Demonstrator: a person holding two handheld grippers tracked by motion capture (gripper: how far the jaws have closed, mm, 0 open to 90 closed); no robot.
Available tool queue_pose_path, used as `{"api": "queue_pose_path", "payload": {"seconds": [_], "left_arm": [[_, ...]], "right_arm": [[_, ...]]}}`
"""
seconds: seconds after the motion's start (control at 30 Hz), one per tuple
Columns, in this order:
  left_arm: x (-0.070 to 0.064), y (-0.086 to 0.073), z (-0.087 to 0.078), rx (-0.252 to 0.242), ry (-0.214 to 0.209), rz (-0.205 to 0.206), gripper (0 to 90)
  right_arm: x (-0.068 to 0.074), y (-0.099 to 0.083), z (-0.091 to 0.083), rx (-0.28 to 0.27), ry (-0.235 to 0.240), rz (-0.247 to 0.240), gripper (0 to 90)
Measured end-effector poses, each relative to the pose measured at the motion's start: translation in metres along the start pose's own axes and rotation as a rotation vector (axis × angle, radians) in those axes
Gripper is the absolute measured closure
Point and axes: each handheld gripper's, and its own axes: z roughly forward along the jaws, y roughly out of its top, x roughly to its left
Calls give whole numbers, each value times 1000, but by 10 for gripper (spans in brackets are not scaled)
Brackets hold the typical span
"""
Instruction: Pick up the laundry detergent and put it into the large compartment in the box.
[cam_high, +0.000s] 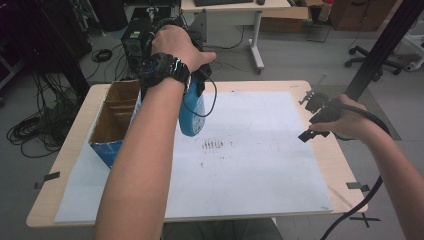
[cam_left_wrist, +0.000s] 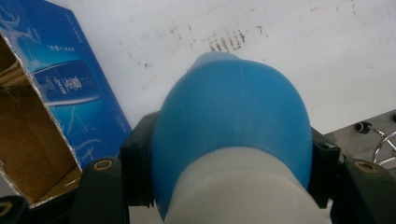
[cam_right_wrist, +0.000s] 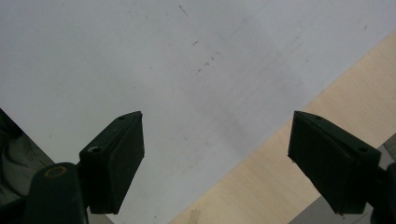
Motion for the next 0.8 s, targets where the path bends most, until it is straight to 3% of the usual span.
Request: {"api": "queue_pose_path", "payload": {"seconds": [0.37,0.8], "left_arm": [[17,-5,-9,-10,-2,-37,373],[52,-20,-18,-15,6,-106,374]], "right_arm": [[-2,1,0,-1,2,3,187],[-2,3,1,6,4,2,186]]}}
